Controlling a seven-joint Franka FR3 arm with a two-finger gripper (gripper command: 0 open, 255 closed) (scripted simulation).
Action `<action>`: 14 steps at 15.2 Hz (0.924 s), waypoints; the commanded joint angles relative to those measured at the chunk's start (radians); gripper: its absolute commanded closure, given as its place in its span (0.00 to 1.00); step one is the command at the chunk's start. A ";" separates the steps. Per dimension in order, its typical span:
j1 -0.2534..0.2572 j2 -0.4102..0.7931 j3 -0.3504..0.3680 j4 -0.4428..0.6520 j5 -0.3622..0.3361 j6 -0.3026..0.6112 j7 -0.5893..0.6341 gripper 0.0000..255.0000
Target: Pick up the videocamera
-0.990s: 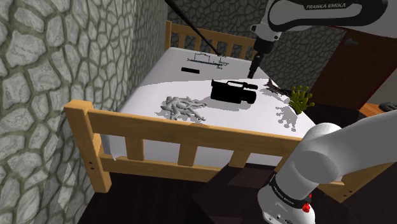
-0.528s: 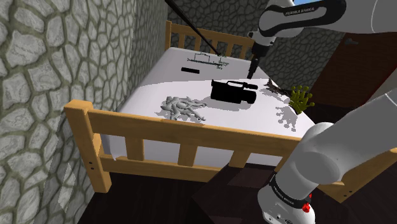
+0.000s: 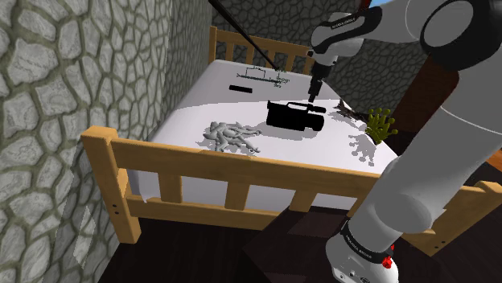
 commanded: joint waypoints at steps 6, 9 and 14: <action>-0.113 0.364 -0.010 0.291 0.267 -0.035 -0.318 0.00; -0.197 0.511 0.028 0.447 0.345 -0.078 -0.408 0.00; -0.272 0.642 0.069 0.585 0.398 -0.102 -0.466 0.00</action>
